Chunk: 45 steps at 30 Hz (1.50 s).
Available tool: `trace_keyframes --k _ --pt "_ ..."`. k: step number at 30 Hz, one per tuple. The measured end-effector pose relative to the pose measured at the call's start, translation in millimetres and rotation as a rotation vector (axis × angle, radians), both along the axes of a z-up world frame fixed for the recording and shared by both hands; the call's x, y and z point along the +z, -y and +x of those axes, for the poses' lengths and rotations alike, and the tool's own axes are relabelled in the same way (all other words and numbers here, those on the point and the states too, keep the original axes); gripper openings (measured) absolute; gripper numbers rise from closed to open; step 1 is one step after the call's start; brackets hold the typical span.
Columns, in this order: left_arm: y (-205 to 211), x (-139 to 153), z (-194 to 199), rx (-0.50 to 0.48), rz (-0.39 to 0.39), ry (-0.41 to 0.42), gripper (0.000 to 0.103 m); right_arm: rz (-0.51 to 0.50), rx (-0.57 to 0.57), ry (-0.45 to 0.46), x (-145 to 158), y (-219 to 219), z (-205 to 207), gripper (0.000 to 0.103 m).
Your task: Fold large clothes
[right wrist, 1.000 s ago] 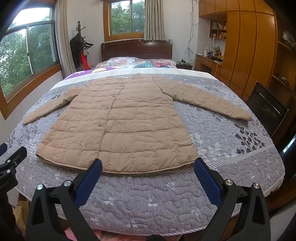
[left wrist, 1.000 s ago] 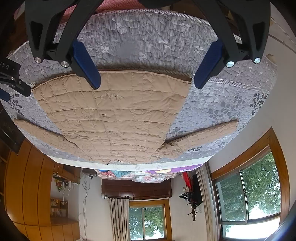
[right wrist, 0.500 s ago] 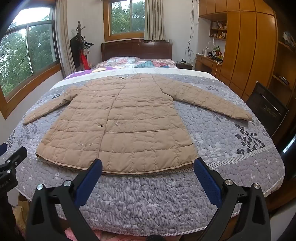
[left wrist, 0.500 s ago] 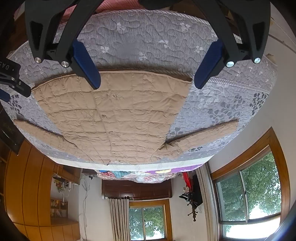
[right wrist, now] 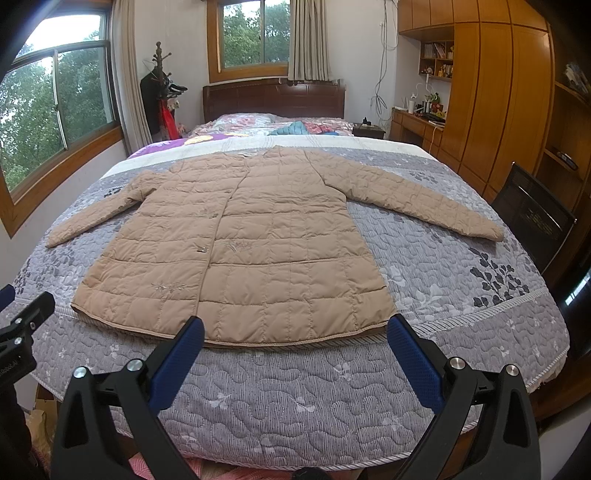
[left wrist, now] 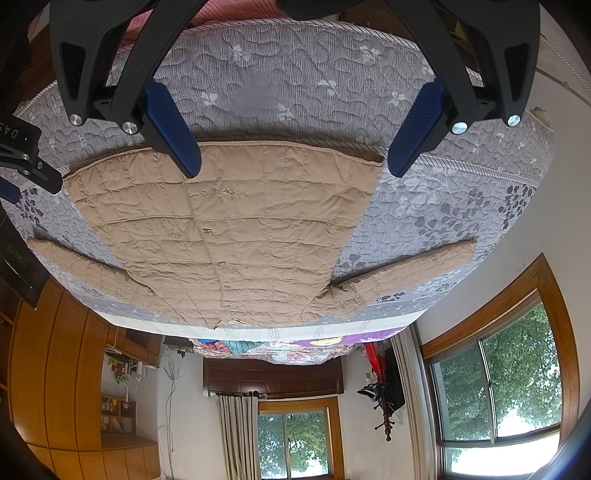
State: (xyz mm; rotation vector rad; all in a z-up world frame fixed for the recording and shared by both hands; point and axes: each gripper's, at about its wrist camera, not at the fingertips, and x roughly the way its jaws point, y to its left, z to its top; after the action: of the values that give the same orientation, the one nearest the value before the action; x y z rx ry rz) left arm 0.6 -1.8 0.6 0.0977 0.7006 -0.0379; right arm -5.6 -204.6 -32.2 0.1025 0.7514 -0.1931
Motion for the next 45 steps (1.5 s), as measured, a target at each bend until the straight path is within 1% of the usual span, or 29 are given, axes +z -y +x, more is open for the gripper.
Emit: trace_keyframes --k 43,45 --pt "0.4 -0.1 -0.1 0.002 0.0 0.0 0.1 0.001 0.002 0.001 0.3 1.9 -3.8 0.099" --pt "0.3 -0.2 -0.2 0.001 0.0 0.0 0.1 0.0 0.002 0.001 1.3 -0.4 0.9 0.099"
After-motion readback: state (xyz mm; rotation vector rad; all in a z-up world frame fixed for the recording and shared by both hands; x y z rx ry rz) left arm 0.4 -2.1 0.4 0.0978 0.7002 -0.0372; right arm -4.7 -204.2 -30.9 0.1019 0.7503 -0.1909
